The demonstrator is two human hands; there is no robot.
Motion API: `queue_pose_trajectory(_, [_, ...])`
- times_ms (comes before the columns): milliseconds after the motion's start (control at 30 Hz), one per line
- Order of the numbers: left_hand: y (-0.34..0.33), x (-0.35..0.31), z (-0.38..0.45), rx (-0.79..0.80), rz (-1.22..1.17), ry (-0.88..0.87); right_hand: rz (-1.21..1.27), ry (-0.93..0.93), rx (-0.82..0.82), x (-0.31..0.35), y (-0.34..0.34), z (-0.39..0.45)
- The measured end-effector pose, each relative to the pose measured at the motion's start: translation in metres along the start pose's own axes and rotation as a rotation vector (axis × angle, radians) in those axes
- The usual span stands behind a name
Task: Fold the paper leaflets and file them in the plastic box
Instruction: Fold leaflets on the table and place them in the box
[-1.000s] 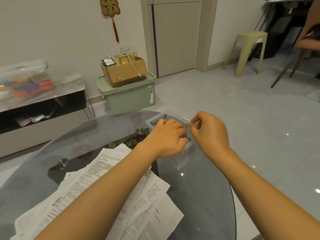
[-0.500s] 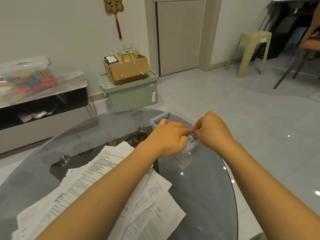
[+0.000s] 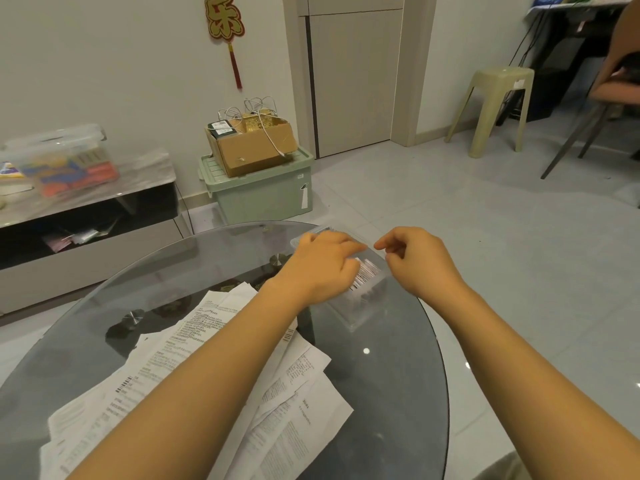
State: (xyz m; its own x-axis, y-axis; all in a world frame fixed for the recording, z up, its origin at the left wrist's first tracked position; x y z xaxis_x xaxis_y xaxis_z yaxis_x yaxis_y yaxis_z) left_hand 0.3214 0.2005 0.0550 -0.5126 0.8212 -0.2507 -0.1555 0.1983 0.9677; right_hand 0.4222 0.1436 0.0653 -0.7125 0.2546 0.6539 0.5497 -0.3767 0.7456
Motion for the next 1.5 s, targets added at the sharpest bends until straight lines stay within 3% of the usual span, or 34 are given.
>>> queue_pose_trajectory(233, [0.023,0.004,-0.079,-0.145,-0.147,0.143,0.134,0.101,0.051,0.036,-0.005,-0.030])
queue_pose_trajectory(433, [0.018,0.010,-0.168,-0.201,-0.196,0.338,0.111,0.220,0.234,0.076,-0.046,-0.072])
queue_pose_trajectory(600, [-0.004,0.027,-0.219,-0.156,-0.154,0.515,0.036,0.318,0.372,0.093,-0.082,-0.104])
queue_pose_trajectory(733, [-0.036,0.047,-0.238,0.033,0.001,0.660,-0.085,0.379,0.449,0.093,-0.107,-0.119])
queue_pose_trajectory(933, [-0.065,0.063,-0.253,0.175,0.012,0.683,-0.213,0.410,0.558,0.083,-0.132,-0.134])
queue_pose_trajectory(1100, [-0.061,0.049,-0.252,0.140,0.054,0.614,-0.242,0.457,0.589,0.084,-0.141,-0.145])
queue_pose_trajectory(1267, [-0.046,0.037,-0.255,0.007,-0.029,0.570,-0.296,0.561,0.558,0.091,-0.148,-0.155])
queue_pose_trajectory(1500, [-0.049,0.034,-0.270,-0.021,-0.158,0.544,-0.202,0.539,0.502,0.100,-0.151,-0.158])
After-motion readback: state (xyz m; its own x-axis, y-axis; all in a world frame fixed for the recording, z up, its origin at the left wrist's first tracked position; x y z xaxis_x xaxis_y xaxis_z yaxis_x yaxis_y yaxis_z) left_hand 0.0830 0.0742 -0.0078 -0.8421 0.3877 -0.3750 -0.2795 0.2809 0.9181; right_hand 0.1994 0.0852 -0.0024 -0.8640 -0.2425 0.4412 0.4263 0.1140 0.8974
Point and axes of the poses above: each hand's wrist, its own z-axis towards the middle knuckle, its own y-axis out of the back of the hand, x = y × z, the point moved 10 cm from there along z, towards the middle knuckle, and after that the axes turned 4 degrees about x, right-handed, at the moved point
